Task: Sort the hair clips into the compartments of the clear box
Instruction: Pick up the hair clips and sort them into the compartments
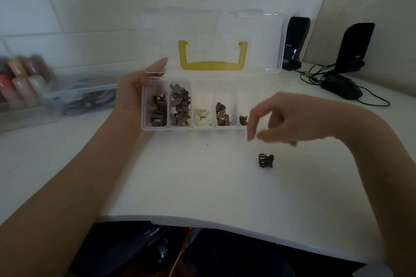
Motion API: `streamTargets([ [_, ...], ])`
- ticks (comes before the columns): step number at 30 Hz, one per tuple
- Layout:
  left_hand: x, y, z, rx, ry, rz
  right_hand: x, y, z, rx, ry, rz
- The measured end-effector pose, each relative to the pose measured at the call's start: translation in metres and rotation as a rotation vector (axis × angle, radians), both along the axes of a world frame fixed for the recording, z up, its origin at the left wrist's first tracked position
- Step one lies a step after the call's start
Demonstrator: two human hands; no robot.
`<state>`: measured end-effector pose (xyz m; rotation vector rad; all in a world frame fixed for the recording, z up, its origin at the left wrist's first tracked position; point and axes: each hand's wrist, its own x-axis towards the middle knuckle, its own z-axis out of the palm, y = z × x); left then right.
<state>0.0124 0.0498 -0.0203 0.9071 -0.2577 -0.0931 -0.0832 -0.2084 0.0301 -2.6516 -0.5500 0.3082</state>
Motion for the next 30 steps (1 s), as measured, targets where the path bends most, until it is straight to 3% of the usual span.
streamTargets([
  [3,0.004,0.002,-0.002,-0.015,-0.001,-0.002,-0.002,0.001,-0.002,-0.133,0.225,-0.019],
  [11,0.008,0.003,-0.003,-0.009,-0.005,-0.021,-0.001,0.006,-0.013,-0.272,0.178,-0.038],
  [16,0.01,0.004,-0.004,0.017,-0.022,-0.064,0.0,0.014,-0.01,-0.016,0.068,0.049],
  [21,0.008,0.001,-0.004,0.048,-0.041,-0.123,0.009,0.018,-0.015,0.318,-0.278,0.014],
  [30,0.007,-0.002,-0.005,0.108,-0.047,-0.14,0.017,0.016,-0.023,0.488,-0.476,-0.14],
])
